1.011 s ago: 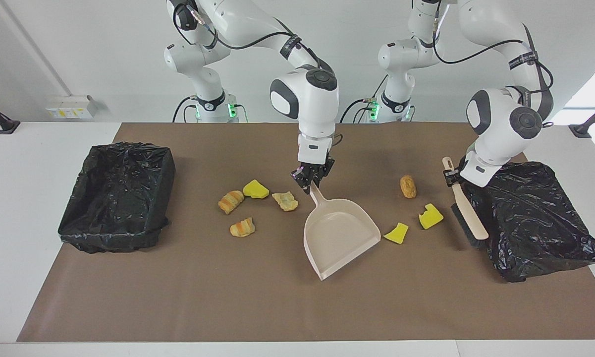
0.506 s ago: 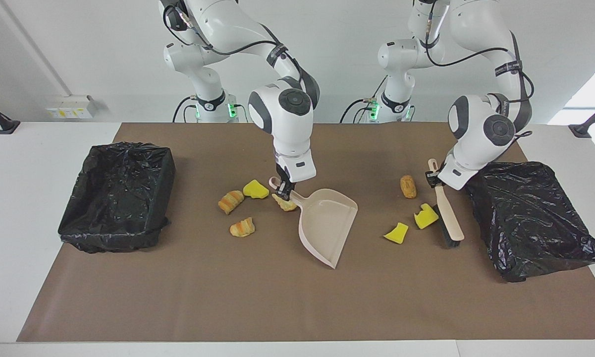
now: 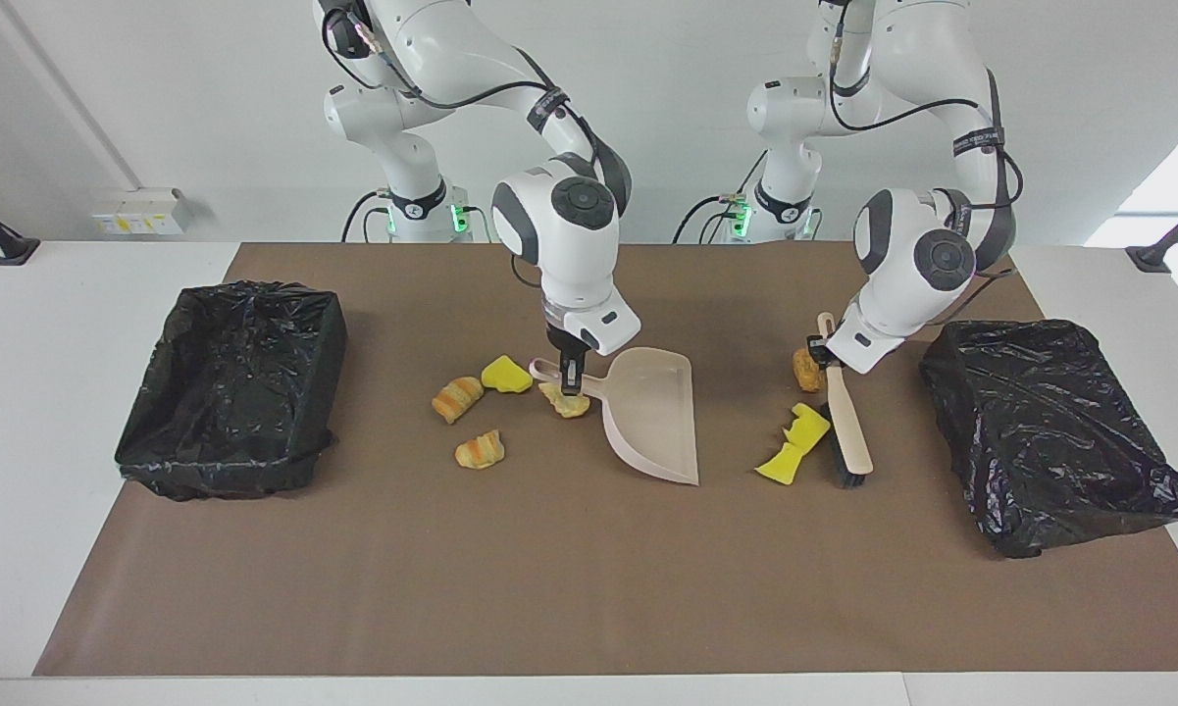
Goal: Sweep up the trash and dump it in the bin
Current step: 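Sweep scraps toward the dustpan with the brush while the right gripper holds it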
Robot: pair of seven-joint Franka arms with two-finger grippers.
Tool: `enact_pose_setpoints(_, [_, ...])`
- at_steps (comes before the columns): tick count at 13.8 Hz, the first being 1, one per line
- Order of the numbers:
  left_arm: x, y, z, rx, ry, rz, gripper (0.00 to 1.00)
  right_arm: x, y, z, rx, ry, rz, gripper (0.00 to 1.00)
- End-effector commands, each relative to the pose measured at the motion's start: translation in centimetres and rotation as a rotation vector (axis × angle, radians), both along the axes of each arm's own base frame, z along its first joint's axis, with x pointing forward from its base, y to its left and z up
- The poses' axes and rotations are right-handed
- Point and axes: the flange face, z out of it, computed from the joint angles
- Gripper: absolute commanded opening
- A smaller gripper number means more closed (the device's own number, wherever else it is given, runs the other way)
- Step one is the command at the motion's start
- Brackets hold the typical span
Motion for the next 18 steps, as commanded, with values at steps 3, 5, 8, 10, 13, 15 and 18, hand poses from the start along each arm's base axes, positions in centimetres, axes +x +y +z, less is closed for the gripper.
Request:
enact_pose_setpoints(3, [-1.2,-4.0,0.5,-0.024,-0.021,-0.118,0.0,-0.7,0.9,-1.8,0.069,0.002,0.019,0.0])
enact_pose_setpoints(5, [-1.7,-5.3,0.4,-0.033,-0.011,-0.136,0.0,-0.6,1.3,-1.9,0.08,-0.008,-0.017,0.0])
enact_pose_setpoints(8, [-3.3,-7.6,0.3,-0.083,0.015,-0.131,0.0,-0.7,1.6,-2.0,0.084,-0.008,-0.069,0.0])
enact_pose_setpoints(10, [-4.8,-9.5,0.6,-0.095,0.047,-0.148,0.0,-1.1,2.1,-2.1,0.086,-0.007,-0.08,0.0])
enact_pose_setpoints(13, [-6.1,-11.5,1.4,-0.109,0.12,-0.132,0.0,-1.1,2.1,-2.2,0.085,-0.005,-0.084,0.0])
enact_pose_setpoints(15, [-7.5,-11.1,4.8,-0.128,0.143,-0.118,0.0,-1.1,2.0,-2.3,0.082,-0.001,-0.085,0.0])
enact_pose_setpoints(18, [-7.3,-7.5,8.1,-0.139,0.122,-0.006,0.0,-1.0,1.7,-2.4,0.081,0.0,-0.085,0.0])
